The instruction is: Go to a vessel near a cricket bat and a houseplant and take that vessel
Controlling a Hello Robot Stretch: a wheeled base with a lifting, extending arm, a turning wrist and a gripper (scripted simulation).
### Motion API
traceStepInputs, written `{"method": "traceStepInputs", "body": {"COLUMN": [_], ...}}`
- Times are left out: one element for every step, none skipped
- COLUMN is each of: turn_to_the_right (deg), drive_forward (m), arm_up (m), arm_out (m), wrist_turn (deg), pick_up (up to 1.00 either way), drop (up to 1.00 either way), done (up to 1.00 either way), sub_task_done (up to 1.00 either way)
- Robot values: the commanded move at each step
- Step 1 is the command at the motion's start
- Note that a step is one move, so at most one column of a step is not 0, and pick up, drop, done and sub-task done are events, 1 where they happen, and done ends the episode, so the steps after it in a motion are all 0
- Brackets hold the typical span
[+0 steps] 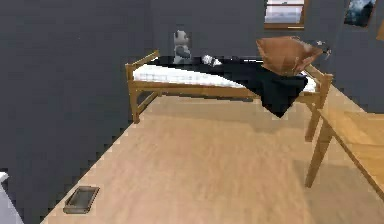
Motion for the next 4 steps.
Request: {"method": "traceStepInputs", "body": {"turn_to_the_right": [45.0, 0.0, -27.0, 0.0], "drive_forward": [0.0, 0.2, 0.0, 0.3], "arm_up": [0.0, 0.0, 0.0, 0.0], "arm_out": [0.0, 0.0, 0.0, 0.0], "wrist_turn": [0.0, 0.0, 0.0, 0.0], "pick_up": [0.0, 0.0, 0.0, 0.0], "drop": [0.0, 0.0, 0.0, 0.0], "done": [0.0, 0.0, 0.0, 0.0], "sub_task_done": [0.0, 0.0, 0.0, 0.0]}}
